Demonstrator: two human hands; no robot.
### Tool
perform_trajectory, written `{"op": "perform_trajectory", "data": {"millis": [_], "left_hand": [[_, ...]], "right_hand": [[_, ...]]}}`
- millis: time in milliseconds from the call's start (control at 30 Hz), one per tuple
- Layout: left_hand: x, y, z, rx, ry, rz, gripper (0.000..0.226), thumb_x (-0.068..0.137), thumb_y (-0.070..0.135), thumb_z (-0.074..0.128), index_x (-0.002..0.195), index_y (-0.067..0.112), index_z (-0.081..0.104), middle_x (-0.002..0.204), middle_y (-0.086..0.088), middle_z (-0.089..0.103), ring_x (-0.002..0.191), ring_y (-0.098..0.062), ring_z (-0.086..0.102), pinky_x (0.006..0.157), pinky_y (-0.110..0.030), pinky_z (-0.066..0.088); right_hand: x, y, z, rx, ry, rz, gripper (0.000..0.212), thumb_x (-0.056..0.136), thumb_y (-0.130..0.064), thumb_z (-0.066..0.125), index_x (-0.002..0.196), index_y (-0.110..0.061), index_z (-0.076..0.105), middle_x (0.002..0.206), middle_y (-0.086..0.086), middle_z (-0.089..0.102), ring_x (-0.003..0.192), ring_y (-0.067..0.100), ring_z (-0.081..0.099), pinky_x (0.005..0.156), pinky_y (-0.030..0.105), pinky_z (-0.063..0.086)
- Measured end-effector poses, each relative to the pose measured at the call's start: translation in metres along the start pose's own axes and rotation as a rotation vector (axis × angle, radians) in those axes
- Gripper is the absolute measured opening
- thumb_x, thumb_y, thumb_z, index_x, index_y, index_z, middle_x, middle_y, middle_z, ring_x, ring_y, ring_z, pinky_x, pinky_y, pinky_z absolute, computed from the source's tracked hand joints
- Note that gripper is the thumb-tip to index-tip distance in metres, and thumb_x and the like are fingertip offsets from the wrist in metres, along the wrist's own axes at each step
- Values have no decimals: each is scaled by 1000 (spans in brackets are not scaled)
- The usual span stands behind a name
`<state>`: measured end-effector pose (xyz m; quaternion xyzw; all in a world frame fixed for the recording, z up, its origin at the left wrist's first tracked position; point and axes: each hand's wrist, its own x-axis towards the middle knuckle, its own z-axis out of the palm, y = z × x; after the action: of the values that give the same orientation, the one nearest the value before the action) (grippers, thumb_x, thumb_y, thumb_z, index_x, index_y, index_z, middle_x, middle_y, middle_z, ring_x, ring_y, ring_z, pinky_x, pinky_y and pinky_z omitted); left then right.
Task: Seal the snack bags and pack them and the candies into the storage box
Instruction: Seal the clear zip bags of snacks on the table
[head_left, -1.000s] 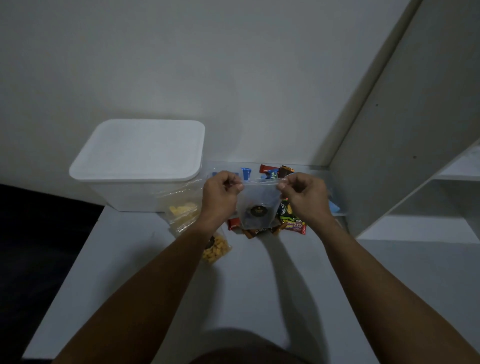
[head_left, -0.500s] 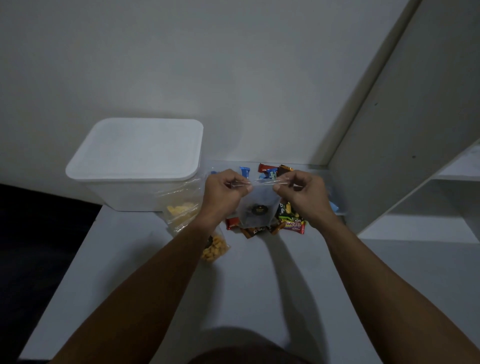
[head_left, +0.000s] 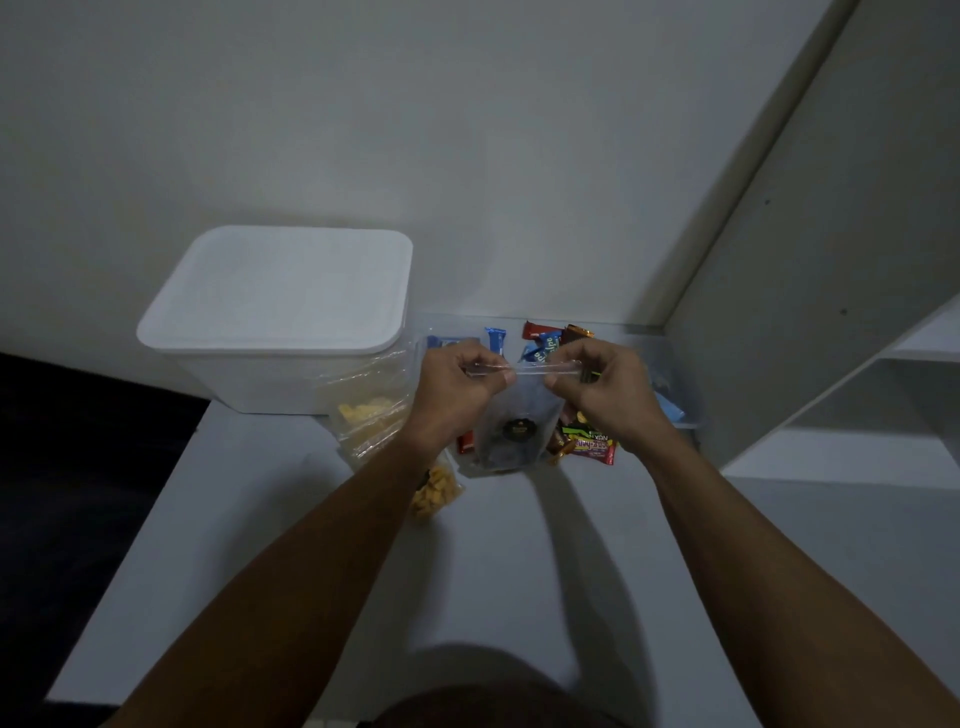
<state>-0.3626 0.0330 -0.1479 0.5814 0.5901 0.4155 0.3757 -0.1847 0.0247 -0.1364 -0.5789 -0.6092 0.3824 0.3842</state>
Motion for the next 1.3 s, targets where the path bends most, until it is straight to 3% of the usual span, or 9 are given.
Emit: {"op": "perform_trajectory", "data": {"millis": [100, 500, 600, 733, 900, 1000, 1133, 1233, 1300], "left_hand": [[0, -1, 2, 15, 0, 2, 9, 80, 12, 74, 89, 11, 71, 85, 5, 68, 83, -7, 64, 66, -13, 49], [1, 6, -6, -64, -23, -25, 11, 80, 8, 73, 88, 14, 69, 85, 11, 65, 79, 2, 60, 67, -12, 51], [0, 2, -1, -30, 1, -45, 9, 78, 7, 74, 86, 12, 72, 80, 8, 67, 77, 0, 63, 68, -12, 51], [2, 2, 3, -26, 33, -60, 11, 76, 5, 76, 86, 9, 73, 78, 5, 68, 76, -2, 64, 64, -8, 51], [0, 6, 8, 8, 24, -31, 12, 75, 5, 78, 86, 8, 73, 76, 5, 68, 73, -1, 64, 60, -6, 49], [-2, 4, 7, -33, 2, -29, 12, 74, 6, 79, 85, 8, 74, 79, 3, 70, 77, -6, 66, 69, -16, 55], [-3, 0, 0, -110, 13, -48, 13, 77, 6, 76, 89, 10, 74, 84, 2, 71, 82, -8, 68, 74, -20, 56], [-3, -1, 1, -104, 40, -52, 11, 78, 3, 74, 88, 7, 74, 82, 3, 71, 79, -5, 67, 70, -14, 54], [-4, 0, 3, -96, 55, -49, 10, 77, 2, 74, 86, 7, 74, 81, 1, 71, 78, -6, 67, 69, -13, 54]], "right_hand": [[3, -2, 1, -23, -28, -16, 21, 81, -4, 74, 100, -9, 70, 95, -1, 67, 55, 5, 62, 51, 18, 51], [3, -3, -1, 96, 77, 11, 12, 77, 1, 75, 86, -4, 69, 79, 1, 67, 47, -3, 56, 45, 10, 44], [3, -6, -3, 15, 9, 17, 17, 79, -1, 74, 94, -5, 68, 90, 5, 68, 45, 6, 58, 42, 17, 47], [10, -10, 1, -232, -23, -14, 30, 79, -6, 75, 107, -15, 68, 111, -7, 63, 75, 10, 66, 48, 15, 52], [11, -10, 8, -395, -10, -126, 19, 81, -6, 75, 98, -13, 73, 91, -2, 69, 74, 11, 63, 52, 3, 40], [12, -6, 9, -408, -3, -105, 13, 80, -5, 75, 87, -16, 75, 81, -5, 69, 73, 3, 58, 63, 13, 40], [12, -5, 10, -348, 8, -55, 14, 81, -6, 74, 90, -17, 75, 86, -4, 70, 85, 10, 63, 75, 27, 53], [10, -7, 9, -388, -11, -60, 13, 83, -12, 73, 95, -18, 74, 90, -7, 67, 80, 9, 61, 63, 12, 46], [10, -8, 11, -392, -38, -75, 18, 83, -16, 73, 101, -17, 73, 94, -6, 68, 75, 10, 63, 60, 13, 48]]}}
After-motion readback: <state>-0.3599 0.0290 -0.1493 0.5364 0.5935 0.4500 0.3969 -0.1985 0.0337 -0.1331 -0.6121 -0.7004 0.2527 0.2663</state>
